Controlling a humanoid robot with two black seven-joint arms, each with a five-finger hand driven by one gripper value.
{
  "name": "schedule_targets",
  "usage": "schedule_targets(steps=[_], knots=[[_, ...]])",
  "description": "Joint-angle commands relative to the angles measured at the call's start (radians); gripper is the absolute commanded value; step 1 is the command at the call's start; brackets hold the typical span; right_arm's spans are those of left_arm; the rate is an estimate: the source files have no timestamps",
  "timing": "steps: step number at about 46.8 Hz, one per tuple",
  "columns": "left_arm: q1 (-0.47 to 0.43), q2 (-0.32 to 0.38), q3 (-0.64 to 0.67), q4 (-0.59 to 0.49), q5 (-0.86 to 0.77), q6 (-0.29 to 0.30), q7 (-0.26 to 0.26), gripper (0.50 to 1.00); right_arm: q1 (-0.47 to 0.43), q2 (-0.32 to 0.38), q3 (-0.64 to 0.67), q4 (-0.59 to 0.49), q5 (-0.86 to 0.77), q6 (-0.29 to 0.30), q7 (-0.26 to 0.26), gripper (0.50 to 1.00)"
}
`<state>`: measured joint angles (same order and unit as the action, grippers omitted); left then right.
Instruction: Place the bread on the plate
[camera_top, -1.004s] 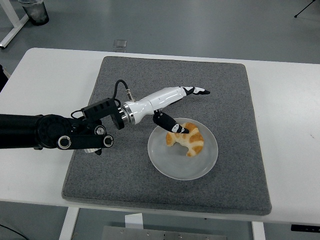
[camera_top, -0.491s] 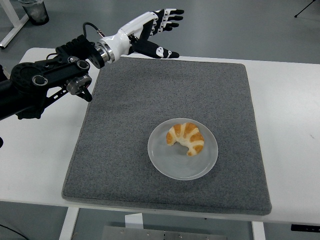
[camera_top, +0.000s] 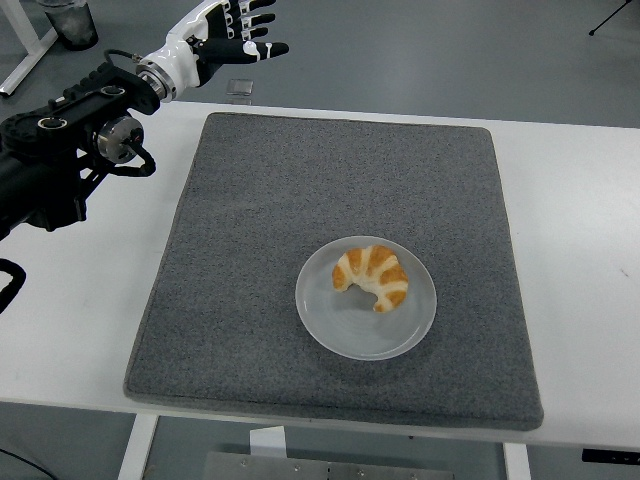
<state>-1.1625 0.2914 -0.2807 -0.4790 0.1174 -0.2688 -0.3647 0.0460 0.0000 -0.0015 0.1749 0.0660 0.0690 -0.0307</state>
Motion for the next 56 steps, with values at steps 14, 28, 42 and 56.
schedule_targets(steps=[14, 28, 42, 56], knots=[[0.033, -0.008, -0.014, 0.048, -0.137, -0.043, 0.013, 0.981, 0.0, 0.0, 0.0, 0.0, 0.0, 0.0, 0.0, 0.952], [0.07, -0.043, -0.026, 0.14, -0.142, -0.043, 0.01, 0.986, 0.0, 0.0, 0.0, 0.0, 0.0, 0.0, 0.0, 0.952], [0.098, -0.051, -0.028, 0.134, -0.143, -0.052, 0.0, 0.988, 0.0, 0.0, 0.002, 0.0, 0.0, 0.0, 0.0, 0.952], [0.145, -0.051, -0.164, 0.137, -0.173, -0.122, 0.001, 0.988, 0.0, 0.0, 0.002, -0.002, 0.0, 0.0, 0.0, 0.952]])
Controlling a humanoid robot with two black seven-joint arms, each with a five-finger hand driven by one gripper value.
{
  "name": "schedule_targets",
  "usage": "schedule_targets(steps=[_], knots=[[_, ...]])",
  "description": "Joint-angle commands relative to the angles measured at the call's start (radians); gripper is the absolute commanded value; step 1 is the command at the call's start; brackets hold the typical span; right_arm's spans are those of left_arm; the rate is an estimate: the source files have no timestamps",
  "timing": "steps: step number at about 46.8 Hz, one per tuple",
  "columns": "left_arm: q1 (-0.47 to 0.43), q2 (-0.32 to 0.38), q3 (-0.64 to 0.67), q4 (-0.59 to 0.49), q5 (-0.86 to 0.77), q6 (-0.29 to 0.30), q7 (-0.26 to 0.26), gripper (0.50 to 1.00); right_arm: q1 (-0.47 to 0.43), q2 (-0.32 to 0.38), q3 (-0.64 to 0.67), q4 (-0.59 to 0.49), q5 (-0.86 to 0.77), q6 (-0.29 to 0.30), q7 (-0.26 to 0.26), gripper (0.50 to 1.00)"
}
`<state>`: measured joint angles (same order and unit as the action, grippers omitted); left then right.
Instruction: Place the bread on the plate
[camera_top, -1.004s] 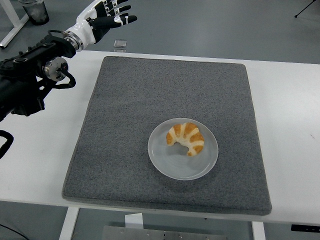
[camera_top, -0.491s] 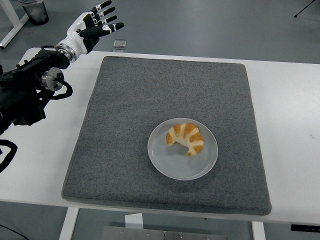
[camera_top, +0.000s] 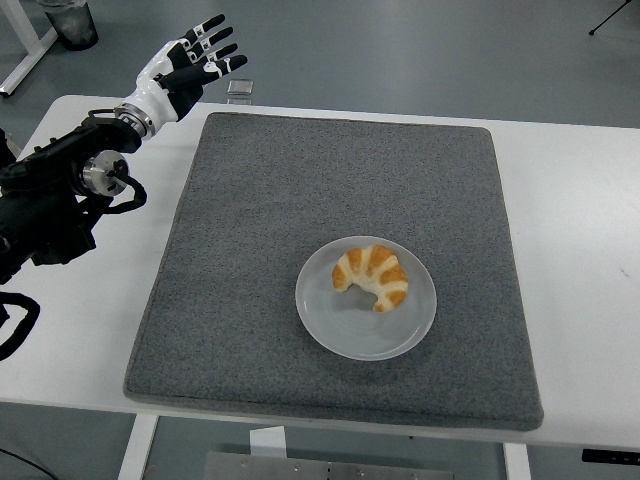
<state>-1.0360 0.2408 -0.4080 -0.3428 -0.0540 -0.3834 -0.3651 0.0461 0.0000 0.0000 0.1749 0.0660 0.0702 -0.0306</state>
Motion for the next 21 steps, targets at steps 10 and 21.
schedule_targets(steps=[10, 21], knots=[[0.048, 0.0, -0.043, -0.002, 0.002, -0.008, 0.0, 0.988, 0.0, 0.0, 0.0, 0.0, 0.0, -0.001, 0.0, 0.952], [0.048, 0.0, -0.041, -0.002, 0.003, -0.009, 0.0, 0.99, 0.0, 0.0, -0.001, 0.0, -0.002, 0.0, 0.001, 0.952]])
